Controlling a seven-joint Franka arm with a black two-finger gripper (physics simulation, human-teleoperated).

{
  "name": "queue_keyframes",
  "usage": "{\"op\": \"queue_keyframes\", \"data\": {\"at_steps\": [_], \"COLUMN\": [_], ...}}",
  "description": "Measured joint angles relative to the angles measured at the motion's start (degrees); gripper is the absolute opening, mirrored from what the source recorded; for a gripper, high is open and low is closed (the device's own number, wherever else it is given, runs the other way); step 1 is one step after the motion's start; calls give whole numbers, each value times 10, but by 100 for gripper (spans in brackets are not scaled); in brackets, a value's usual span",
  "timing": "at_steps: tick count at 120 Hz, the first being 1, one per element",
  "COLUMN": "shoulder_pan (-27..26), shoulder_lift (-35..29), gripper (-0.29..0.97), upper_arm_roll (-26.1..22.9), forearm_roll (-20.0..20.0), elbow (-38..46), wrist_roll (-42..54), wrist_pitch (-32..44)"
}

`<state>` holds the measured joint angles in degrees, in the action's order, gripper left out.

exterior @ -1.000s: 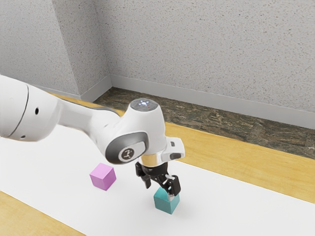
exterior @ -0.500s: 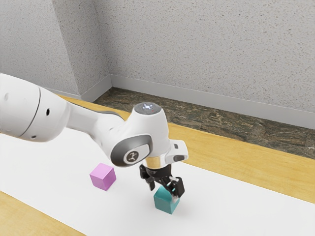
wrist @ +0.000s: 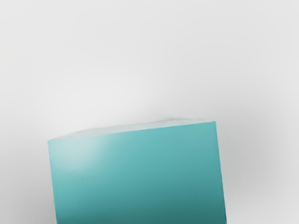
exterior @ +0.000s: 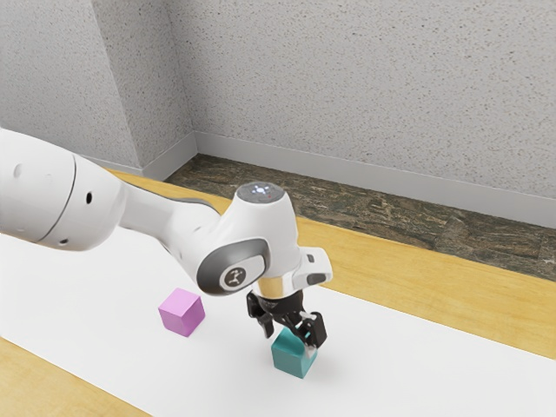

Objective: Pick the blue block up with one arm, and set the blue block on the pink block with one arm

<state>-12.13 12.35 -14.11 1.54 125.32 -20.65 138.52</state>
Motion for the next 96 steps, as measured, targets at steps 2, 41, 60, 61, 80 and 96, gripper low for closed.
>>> {"op": "queue_keyframes", "data": {"at_steps": [2, 41, 60, 61, 80, 96], "shoulder_pan": [0, 0, 0, 0, 0, 0], "shoulder_lift": [1, 16, 23, 23, 32, 37], "gripper": [68, 68, 68, 68, 68, 68], "upper_arm_roll": [0, 7, 14, 15, 15, 15], "forearm_roll": [0, 1, 1, 1, 0, -1], "elbow": [0, -4, -12, -12, -17, -21], "wrist_roll": [0, -5, -7, -7, -8, -10], "wrist_pitch": [0, 6, 8, 8, 11, 14]}}
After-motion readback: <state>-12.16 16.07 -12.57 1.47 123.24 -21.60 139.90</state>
